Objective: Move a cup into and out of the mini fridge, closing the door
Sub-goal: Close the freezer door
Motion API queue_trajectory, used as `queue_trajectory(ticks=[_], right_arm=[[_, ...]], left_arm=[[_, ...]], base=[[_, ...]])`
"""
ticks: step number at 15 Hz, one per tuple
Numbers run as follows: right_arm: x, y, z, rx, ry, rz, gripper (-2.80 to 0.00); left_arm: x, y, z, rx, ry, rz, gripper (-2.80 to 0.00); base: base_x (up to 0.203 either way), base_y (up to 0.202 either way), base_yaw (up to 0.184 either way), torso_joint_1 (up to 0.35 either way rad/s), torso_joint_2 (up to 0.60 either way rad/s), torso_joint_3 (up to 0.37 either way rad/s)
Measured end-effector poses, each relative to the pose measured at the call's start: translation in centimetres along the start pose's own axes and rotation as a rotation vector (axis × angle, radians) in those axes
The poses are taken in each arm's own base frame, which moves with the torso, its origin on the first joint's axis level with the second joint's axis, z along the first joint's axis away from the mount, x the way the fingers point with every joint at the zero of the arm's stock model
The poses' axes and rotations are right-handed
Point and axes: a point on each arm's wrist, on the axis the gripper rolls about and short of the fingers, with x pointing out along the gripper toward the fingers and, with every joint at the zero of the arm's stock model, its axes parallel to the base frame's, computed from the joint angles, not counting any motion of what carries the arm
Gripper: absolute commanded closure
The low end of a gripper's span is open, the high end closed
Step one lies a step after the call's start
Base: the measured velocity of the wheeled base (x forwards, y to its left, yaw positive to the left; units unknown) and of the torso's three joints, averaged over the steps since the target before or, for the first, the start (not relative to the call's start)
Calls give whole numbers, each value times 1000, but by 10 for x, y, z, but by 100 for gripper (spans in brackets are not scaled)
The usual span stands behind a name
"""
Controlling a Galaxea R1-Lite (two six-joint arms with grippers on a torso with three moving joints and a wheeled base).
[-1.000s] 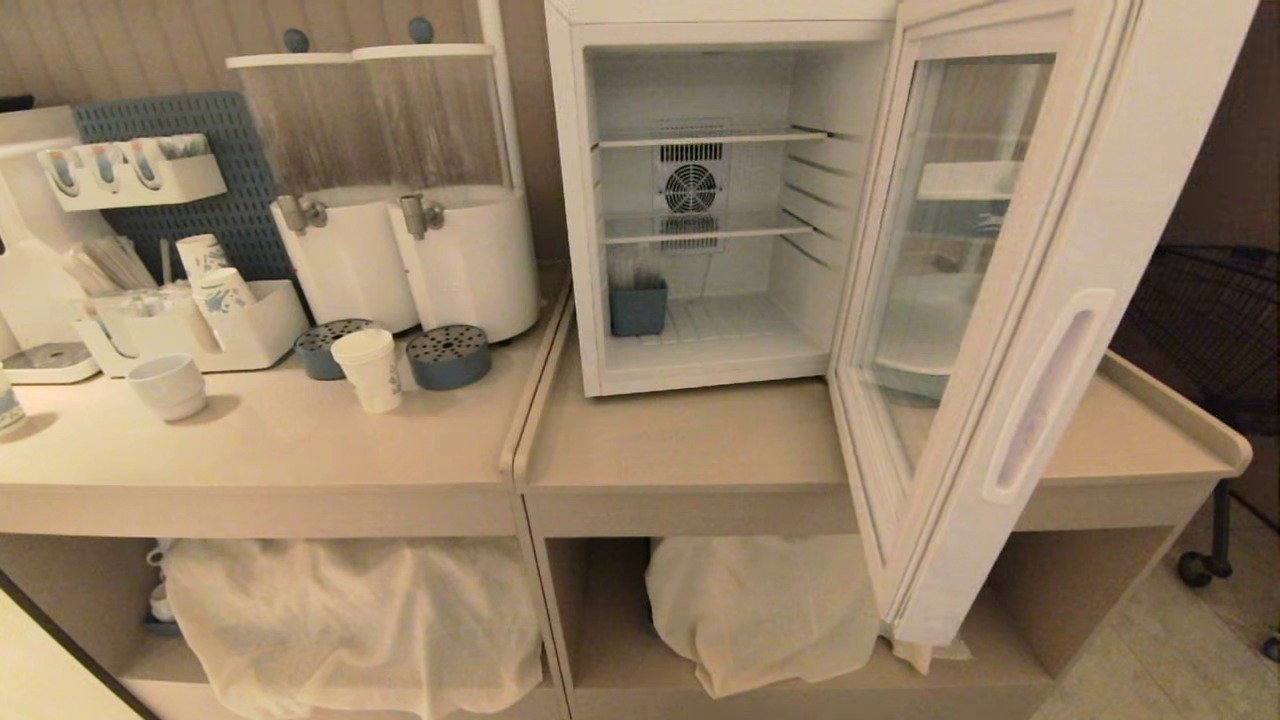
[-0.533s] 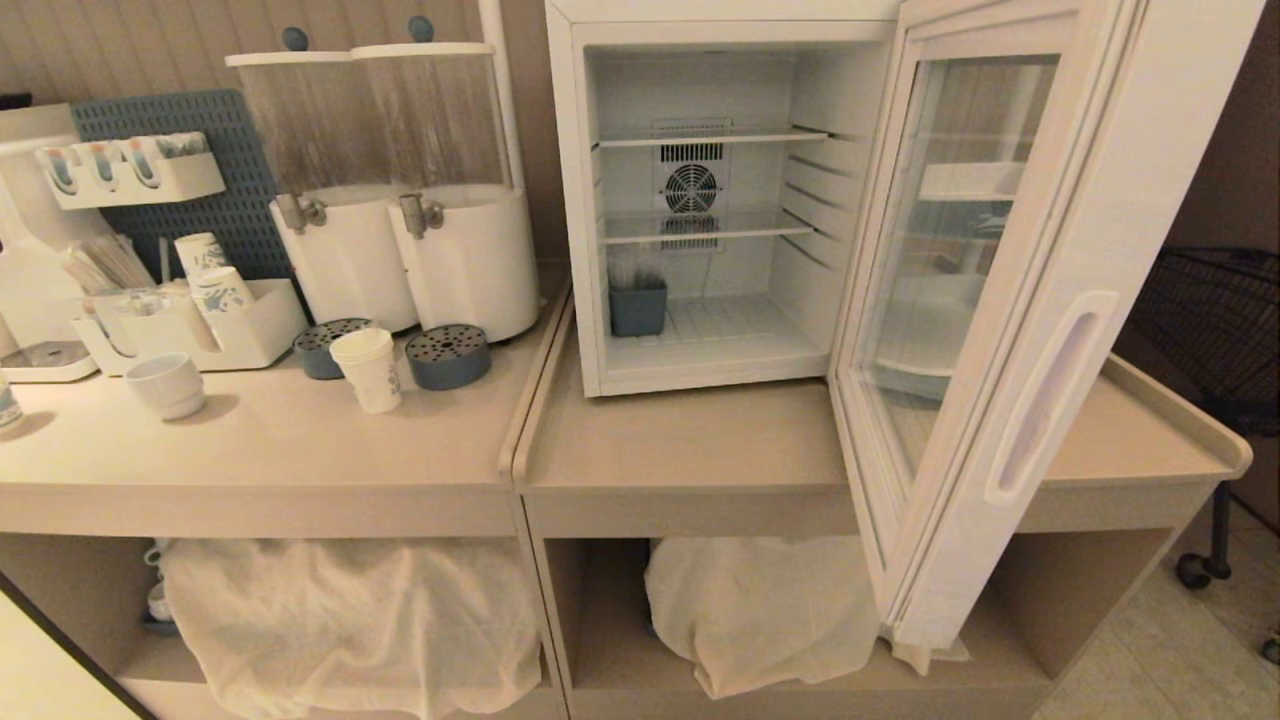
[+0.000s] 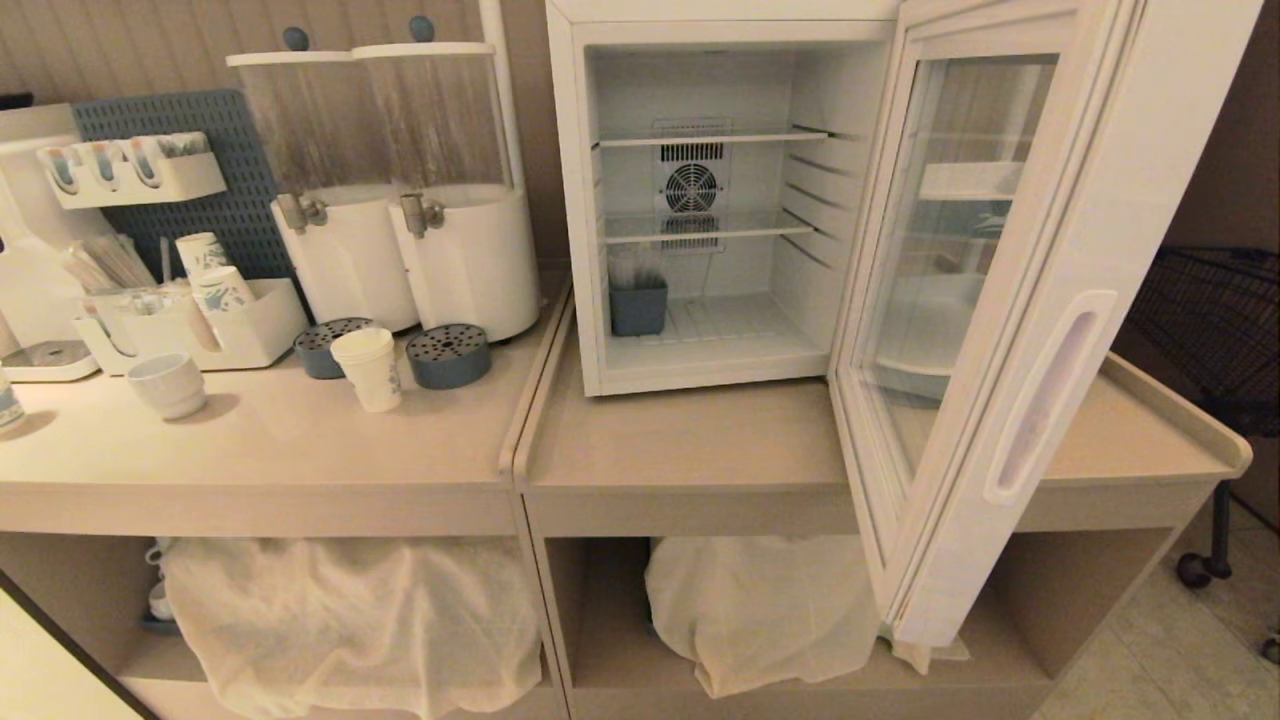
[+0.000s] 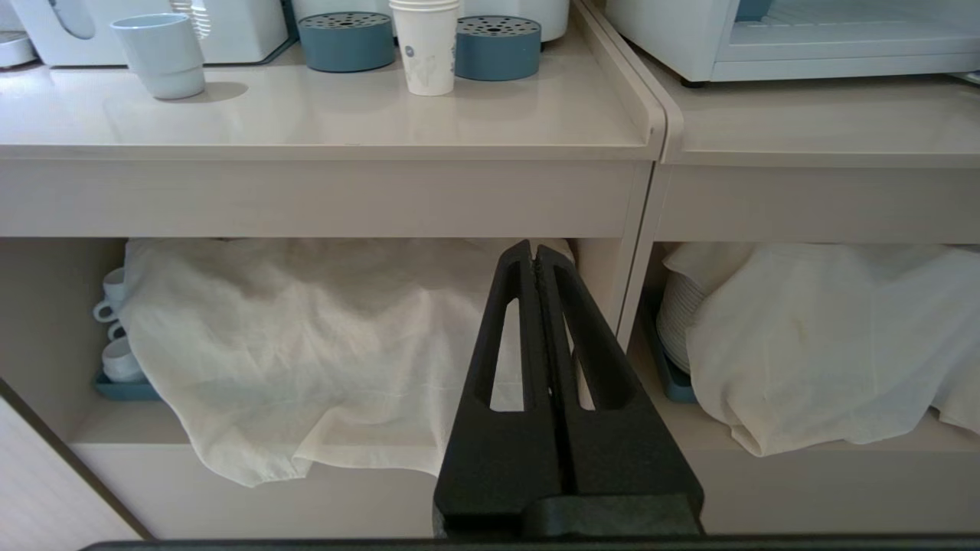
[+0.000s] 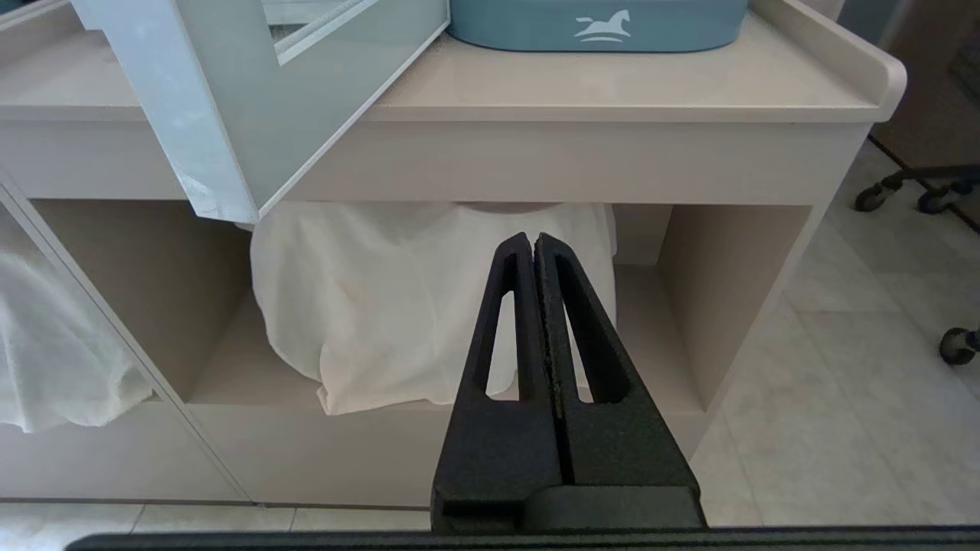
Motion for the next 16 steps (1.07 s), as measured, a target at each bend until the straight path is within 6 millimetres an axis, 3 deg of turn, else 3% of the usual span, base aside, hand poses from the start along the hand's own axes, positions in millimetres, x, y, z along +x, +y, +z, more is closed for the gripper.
queue_trajectory(ticks=[8,12,16], right_arm=[[-25,-1,56,83,-54,82,0],[-14,-6,128,108,-106,162,0],[21,-5,195,110,-84,307,0]], left_arm=[[0,0,0,0,0,1,0],[0,0,0,0,0,1,0],[0,0,0,0,0,1,0]], base=[[0,0,0,0,0,0],[0,0,0,0,0,0],[0,0,0,0,0,0]])
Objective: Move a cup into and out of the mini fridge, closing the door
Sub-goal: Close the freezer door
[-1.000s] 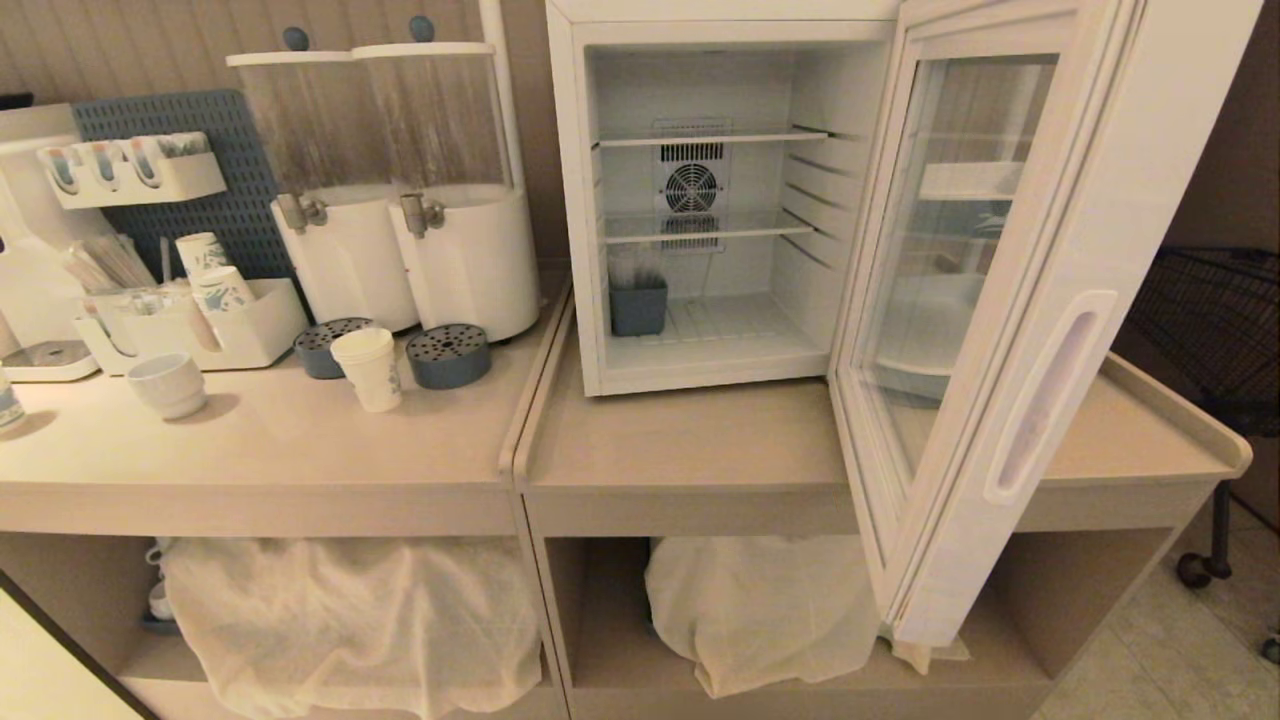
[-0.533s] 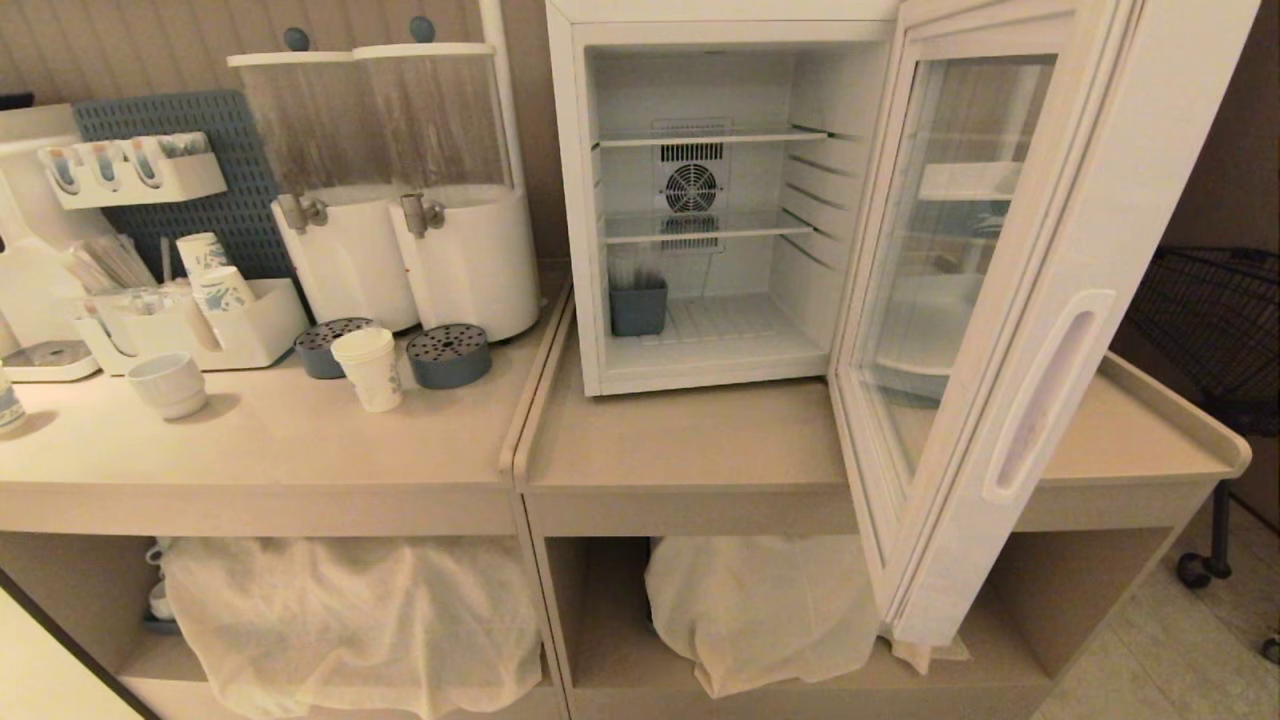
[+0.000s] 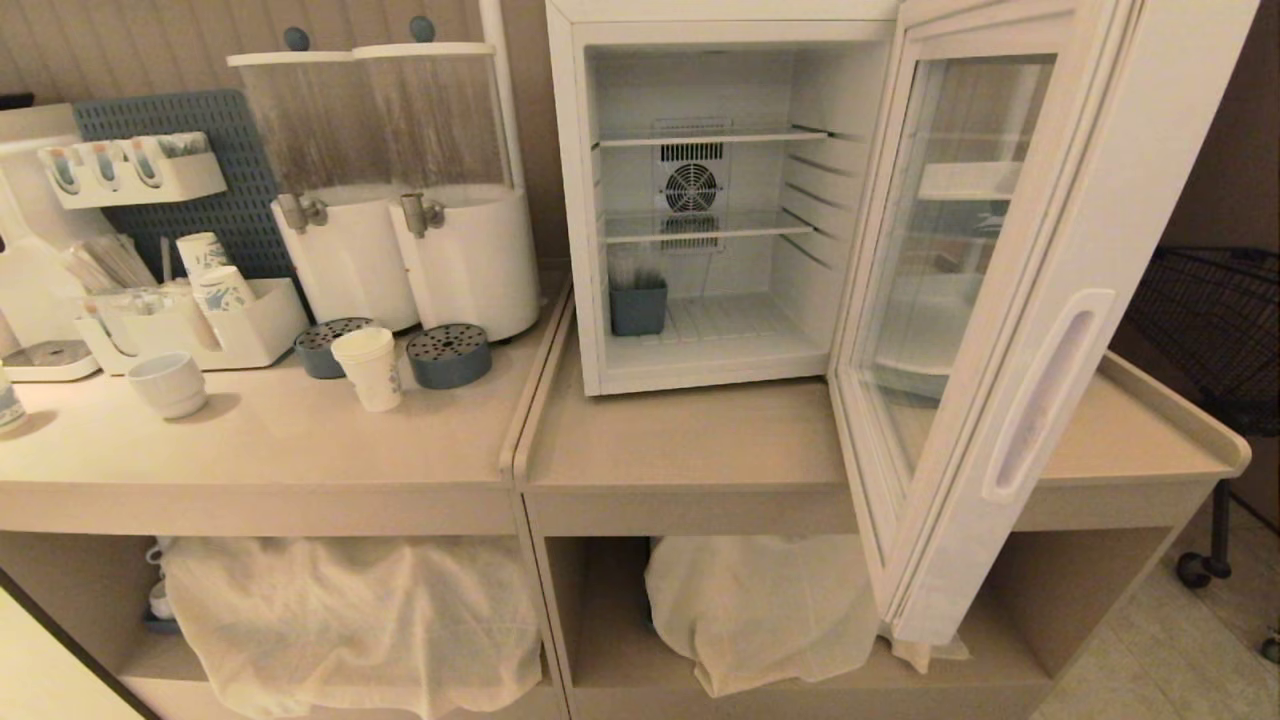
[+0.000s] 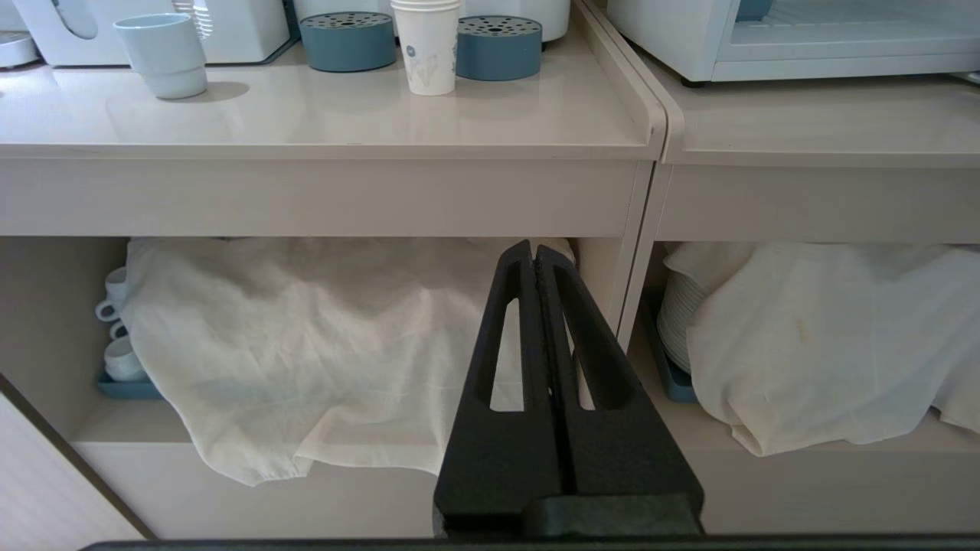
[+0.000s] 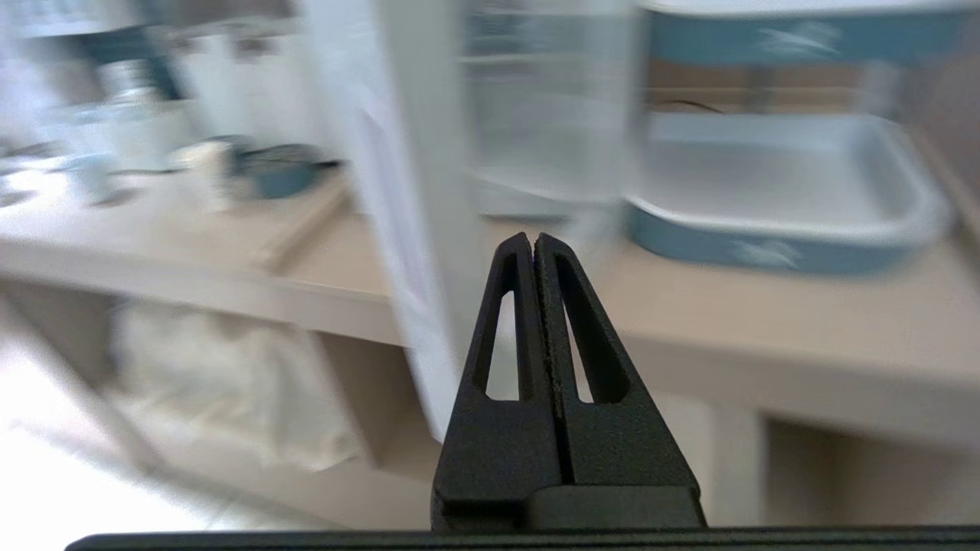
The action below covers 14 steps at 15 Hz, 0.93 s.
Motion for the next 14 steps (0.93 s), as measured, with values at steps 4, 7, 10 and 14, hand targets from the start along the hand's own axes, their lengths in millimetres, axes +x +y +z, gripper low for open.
queue_trajectory(ticks=[4,7,10,14], right_arm=[[47,1,43,-9,42,180,0],[77,-11,52,-20,92,218,0],[92,-41,43,-29,147,215,0],[100,-95,13,57,187,353,0]], left_arm=[[0,0,0,-1,0,0,0],[0,0,0,0,0,0,0],[0,0,0,0,0,0,0],[0,0,0,0,0,0,0]], base=[[0,0,0,0,0,0],[0,0,0,0,0,0],[0,0,0,0,0,0],[0,0,0,0,0,0]])
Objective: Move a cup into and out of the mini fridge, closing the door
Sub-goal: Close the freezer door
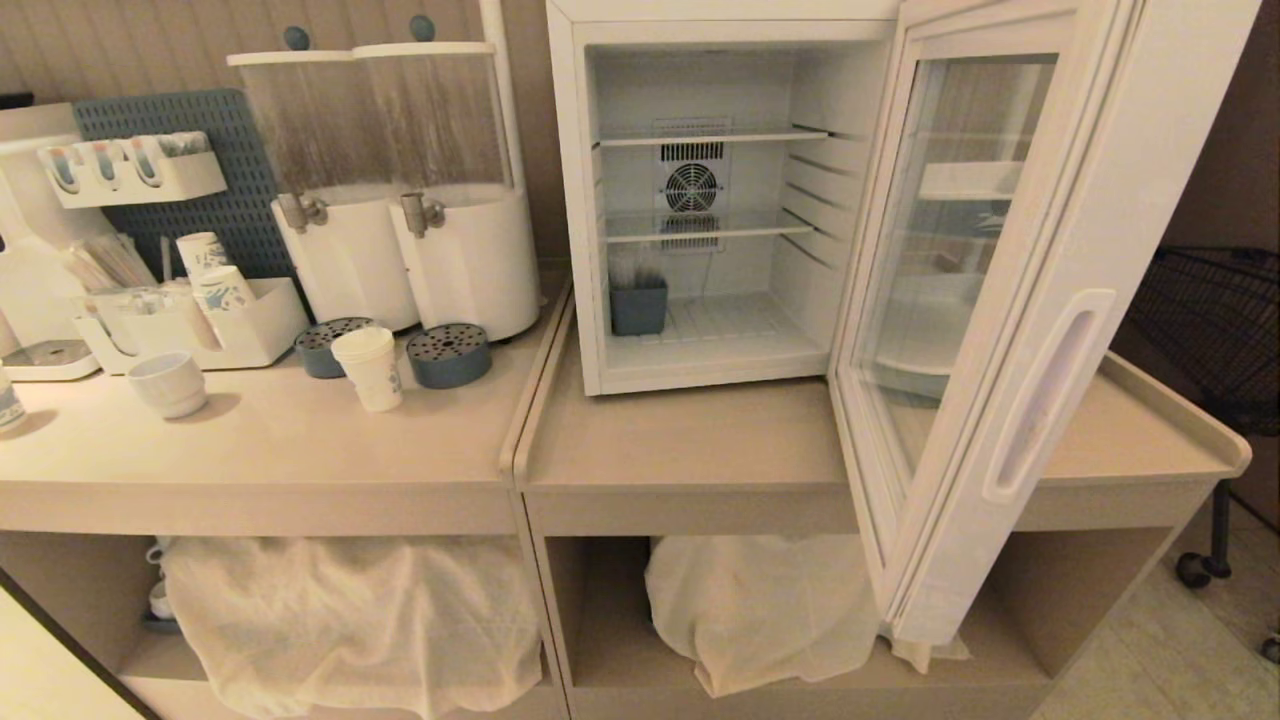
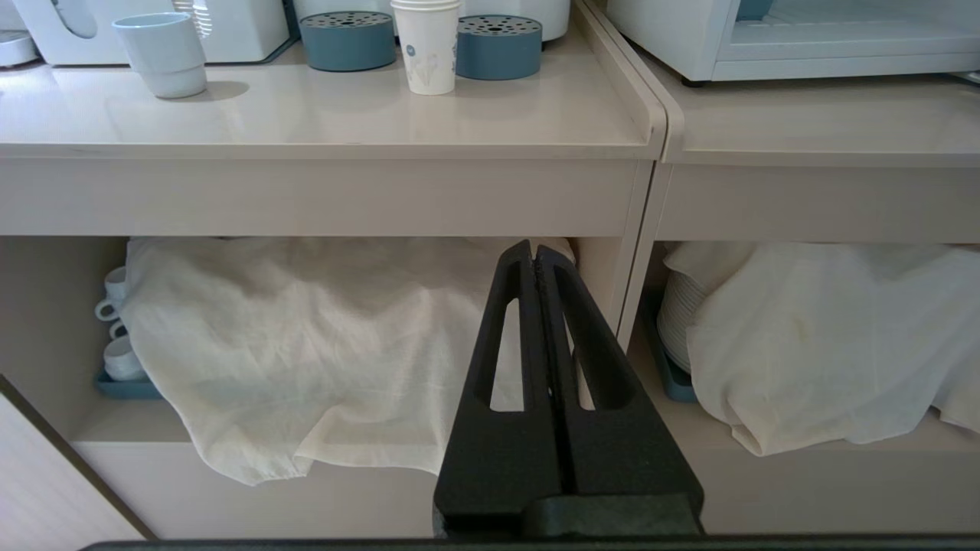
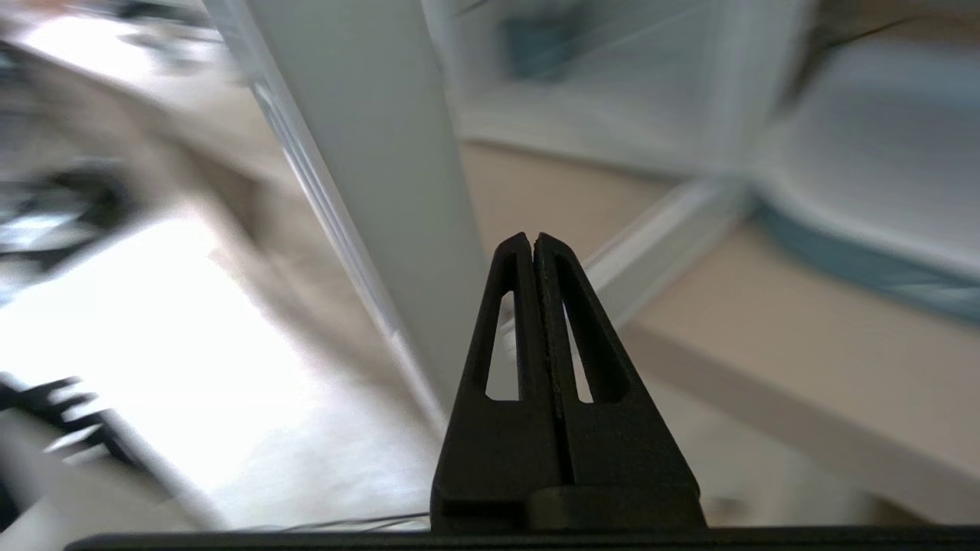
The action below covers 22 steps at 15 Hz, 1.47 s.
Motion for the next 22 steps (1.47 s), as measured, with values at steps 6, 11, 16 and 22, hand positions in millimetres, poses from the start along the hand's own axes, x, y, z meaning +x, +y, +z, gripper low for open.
queue_trajectory(ticks=[6,11,16,22], right_arm=[[43,-21,-18,67,80,162,0],[76,-28,-23,77,137,188,0],[104,-23,-19,119,144,161,0],[144,5,-16,123,123,112,0]], left_arm=[[0,0,0,-2,0,0,0],[0,0,0,-2,0,0,0],[0,0,0,-2,0,0,0],[0,0,0,-2,0,0,0]], base=[[0,0,0,0,0,0],[0,0,0,0,0,0],[0,0,0,0,0,0],[0,0,0,0,0,0]])
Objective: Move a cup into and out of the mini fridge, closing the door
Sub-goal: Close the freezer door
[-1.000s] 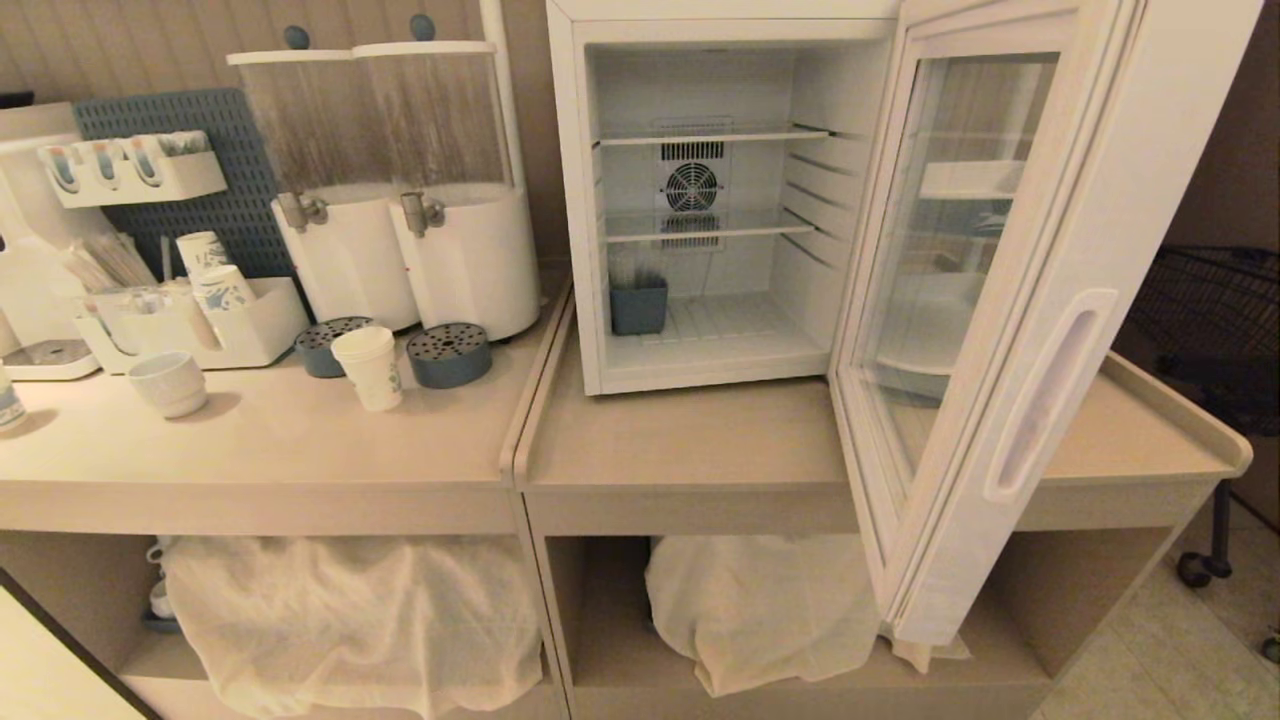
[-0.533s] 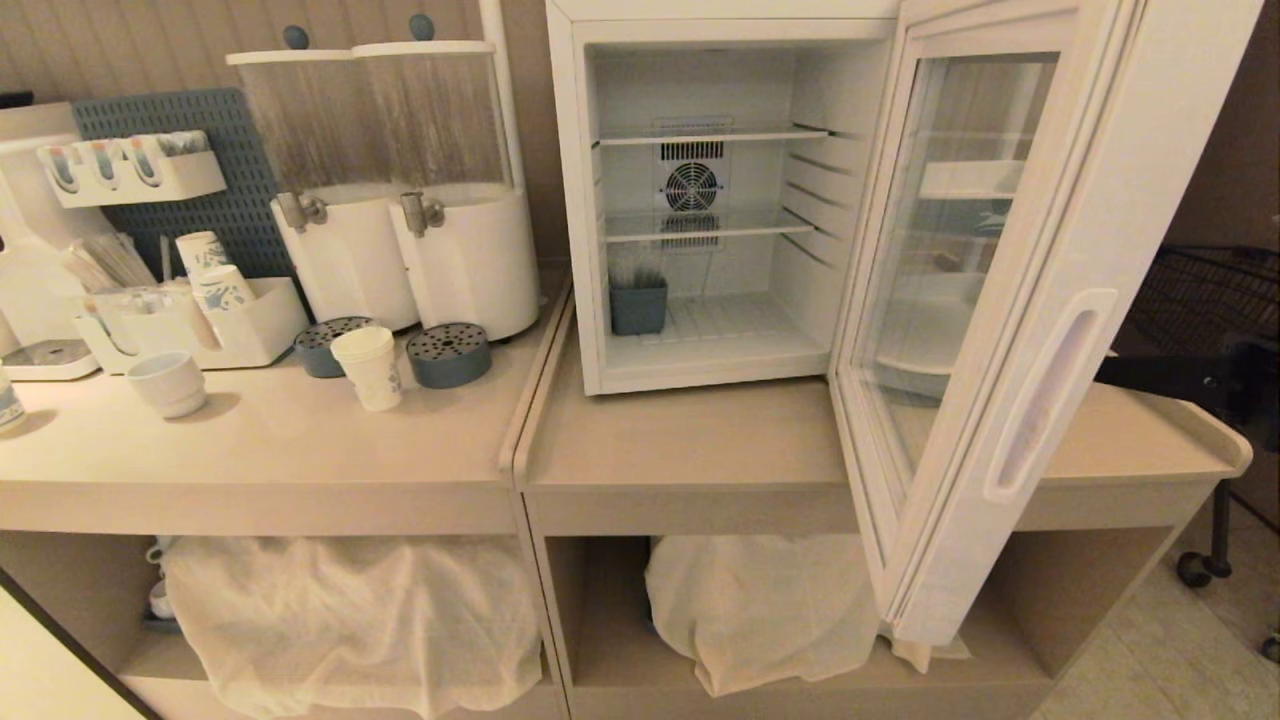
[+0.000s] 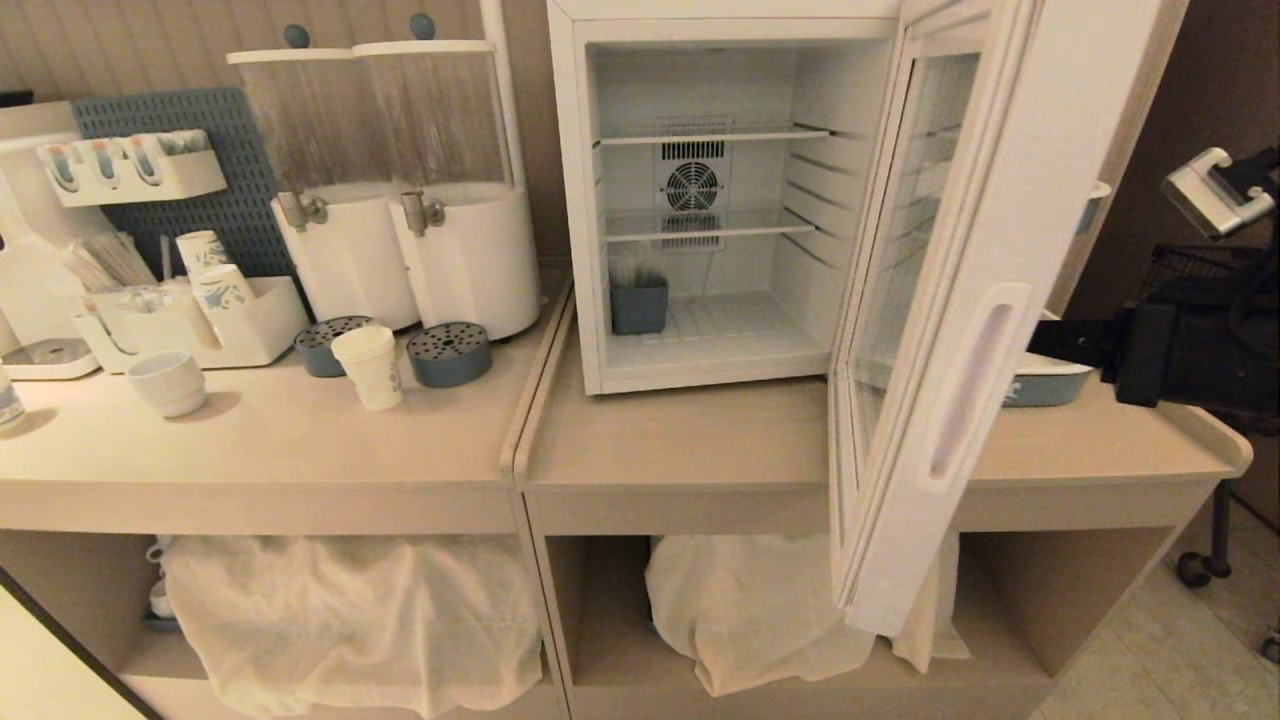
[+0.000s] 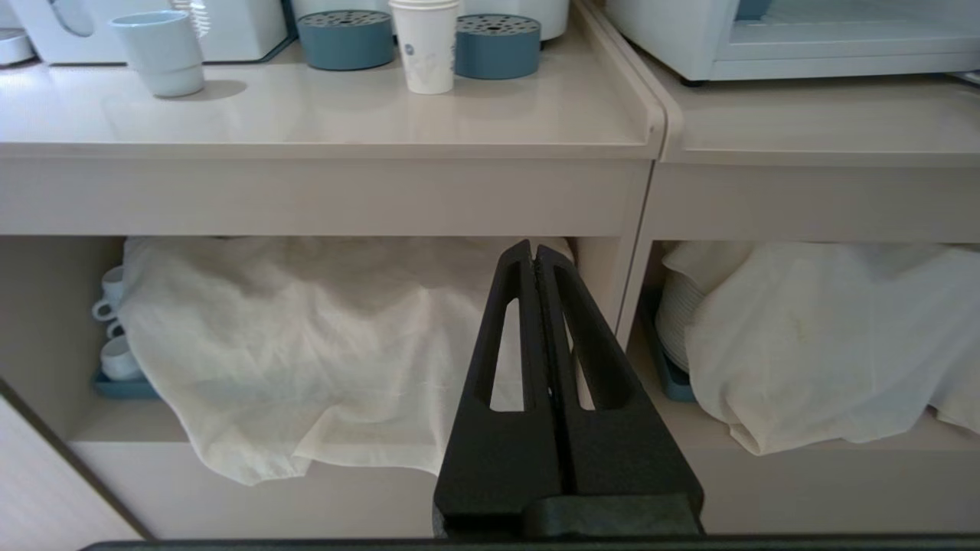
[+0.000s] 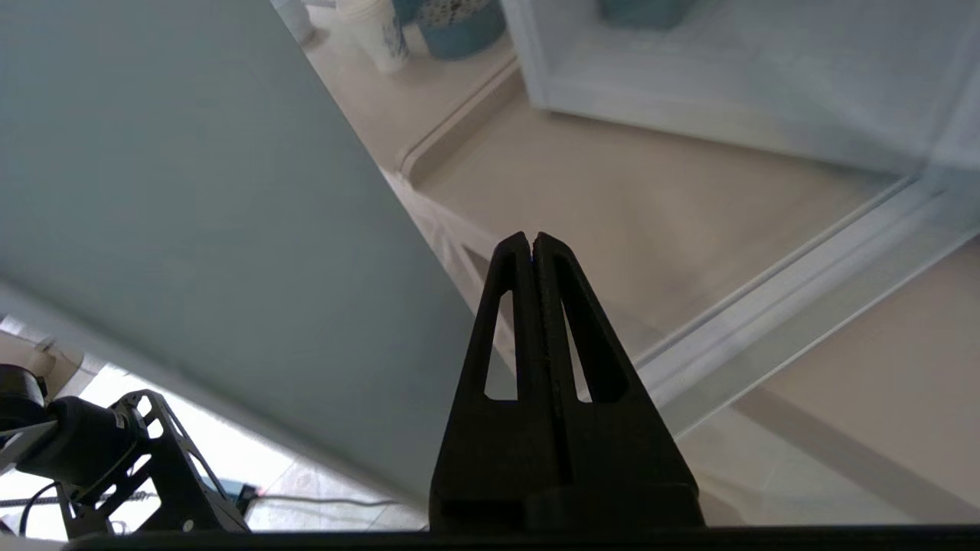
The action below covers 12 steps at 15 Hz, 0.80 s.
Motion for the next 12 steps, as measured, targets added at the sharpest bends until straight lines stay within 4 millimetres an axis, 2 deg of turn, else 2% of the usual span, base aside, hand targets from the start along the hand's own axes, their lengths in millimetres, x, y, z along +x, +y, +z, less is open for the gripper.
queue_trajectory(ticks=[3,6,12], right_arm=[[20,9,1,27,13,-52,0],[47,18,12,68,-18,-167,0],[107,19,26,53,-65,-386,0]], left_arm=[[0,0,0,-2,0,0,0],[0,0,0,-3,0,1,0],[0,0,0,-4,0,1,0]], base=[[0,0,0,0,0,0],[0,0,0,0,0,0],[0,0,0,0,0,0]])
